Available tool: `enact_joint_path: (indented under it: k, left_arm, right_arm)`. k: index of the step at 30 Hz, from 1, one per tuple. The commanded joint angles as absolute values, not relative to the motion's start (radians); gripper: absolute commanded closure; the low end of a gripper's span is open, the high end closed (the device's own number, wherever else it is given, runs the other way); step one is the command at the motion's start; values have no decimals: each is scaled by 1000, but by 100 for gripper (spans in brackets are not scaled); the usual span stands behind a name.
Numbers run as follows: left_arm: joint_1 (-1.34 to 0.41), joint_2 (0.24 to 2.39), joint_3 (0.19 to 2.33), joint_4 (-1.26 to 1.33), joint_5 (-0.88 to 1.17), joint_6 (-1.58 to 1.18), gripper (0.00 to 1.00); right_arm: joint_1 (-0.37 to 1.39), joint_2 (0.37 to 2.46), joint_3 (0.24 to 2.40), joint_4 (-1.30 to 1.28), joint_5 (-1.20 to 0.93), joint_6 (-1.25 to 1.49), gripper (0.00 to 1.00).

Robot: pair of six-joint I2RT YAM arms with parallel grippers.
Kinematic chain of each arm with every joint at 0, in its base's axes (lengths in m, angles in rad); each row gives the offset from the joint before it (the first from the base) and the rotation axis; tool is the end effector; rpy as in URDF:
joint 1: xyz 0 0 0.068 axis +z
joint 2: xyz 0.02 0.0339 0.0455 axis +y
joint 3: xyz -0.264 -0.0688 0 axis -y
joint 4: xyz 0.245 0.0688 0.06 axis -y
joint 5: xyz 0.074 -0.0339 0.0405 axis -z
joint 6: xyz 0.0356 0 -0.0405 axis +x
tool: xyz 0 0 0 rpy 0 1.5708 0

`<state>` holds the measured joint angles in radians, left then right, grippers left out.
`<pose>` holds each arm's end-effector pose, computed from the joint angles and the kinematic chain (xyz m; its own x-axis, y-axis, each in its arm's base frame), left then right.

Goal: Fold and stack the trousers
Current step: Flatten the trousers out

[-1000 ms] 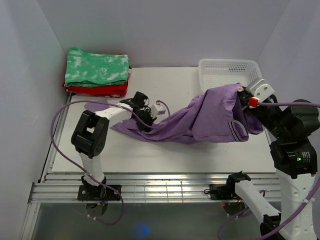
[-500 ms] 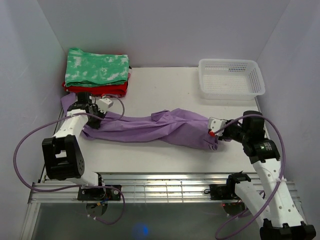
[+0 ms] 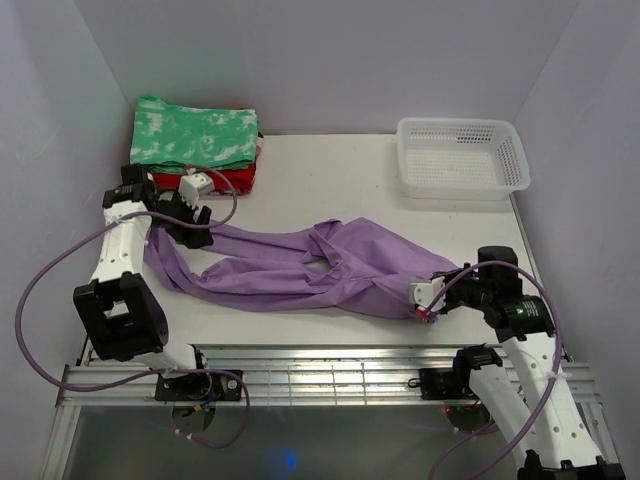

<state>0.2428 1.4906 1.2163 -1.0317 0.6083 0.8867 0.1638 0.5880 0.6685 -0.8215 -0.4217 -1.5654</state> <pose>0.2747 0.0471 0.2684 -0.6324 0.4985 -0.5928 0.6931 0.7060 -0.1457 0.1143 0.0337 0.2676 0.4431 -0.8515 -0.2803 -0.6684 -0.1055 -0.7363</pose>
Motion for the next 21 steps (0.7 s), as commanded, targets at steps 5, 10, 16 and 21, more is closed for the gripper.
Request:
enact_joint_path:
  k: [5, 10, 16, 21]
  left_arm:
    - [154, 1673, 1417, -879, 651, 766, 25]
    - [57, 1805, 1384, -742, 480, 764, 24]
    - [17, 1914, 1379, -744, 344, 793, 33]
    - [38, 1922, 1302, -727, 180, 854, 70]
  right_arm:
    - [160, 663, 687, -815, -365, -1575, 92]
    - [156, 695, 693, -805, -315, -1557, 92]
    - [140, 724, 695, -798, -273, -1546, 92]
    - [123, 741, 690, -792, -253, -1555, 92]
